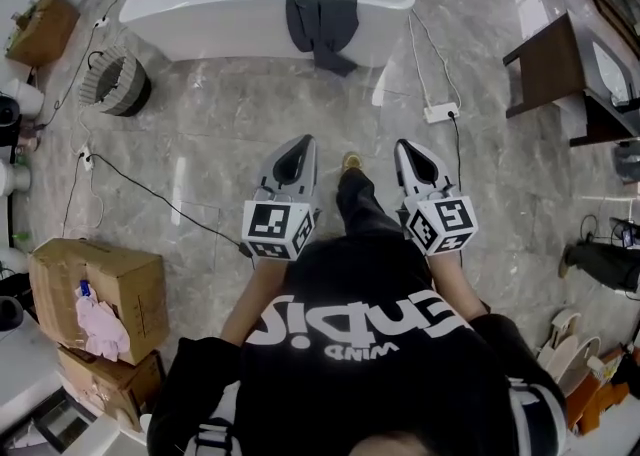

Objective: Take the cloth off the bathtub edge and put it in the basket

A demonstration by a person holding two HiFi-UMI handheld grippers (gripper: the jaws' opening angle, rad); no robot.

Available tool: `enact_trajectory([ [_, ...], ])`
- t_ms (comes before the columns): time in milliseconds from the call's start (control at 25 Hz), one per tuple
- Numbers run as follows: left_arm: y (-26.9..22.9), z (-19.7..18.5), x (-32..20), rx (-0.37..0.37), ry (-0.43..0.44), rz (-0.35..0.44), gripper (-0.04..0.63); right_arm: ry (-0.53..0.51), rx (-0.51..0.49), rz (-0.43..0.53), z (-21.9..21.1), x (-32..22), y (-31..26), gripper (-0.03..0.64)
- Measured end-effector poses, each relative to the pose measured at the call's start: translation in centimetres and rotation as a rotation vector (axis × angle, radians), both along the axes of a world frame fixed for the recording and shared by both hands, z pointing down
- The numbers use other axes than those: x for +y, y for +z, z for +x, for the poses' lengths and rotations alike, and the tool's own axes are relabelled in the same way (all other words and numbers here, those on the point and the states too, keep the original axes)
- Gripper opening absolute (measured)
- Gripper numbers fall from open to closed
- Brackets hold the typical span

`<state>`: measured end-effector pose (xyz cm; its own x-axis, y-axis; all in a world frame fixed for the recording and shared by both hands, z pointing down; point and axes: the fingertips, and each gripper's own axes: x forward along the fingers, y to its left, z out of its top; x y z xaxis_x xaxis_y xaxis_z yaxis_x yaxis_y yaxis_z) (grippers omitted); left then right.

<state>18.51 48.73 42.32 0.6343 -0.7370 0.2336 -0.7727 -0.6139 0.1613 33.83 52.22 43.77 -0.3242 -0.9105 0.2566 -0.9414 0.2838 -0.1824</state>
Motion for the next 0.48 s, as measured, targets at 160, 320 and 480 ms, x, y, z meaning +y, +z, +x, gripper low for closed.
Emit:
enact_trajectory([
  [160, -0.5, 1.4, -5.0, 0.007, -0.019, -0.003, 0.011, -0.021, -0.005, -0.004, 1.3, -5.4, -0.5, 0.014],
  [320, -1.3, 3.3, -9.8, 0.021, -0.026, 0.006, 0.011, -0.038, -0.011, 0.009, 3.1, -10.9, -1.5, 0.014],
  [480, -1.5, 4.8, -14.8, 0.014, -0.056, 0.002, 0.011, -0.059, -0.012, 0.013, 5.0, -16.4, -2.1, 0.014],
])
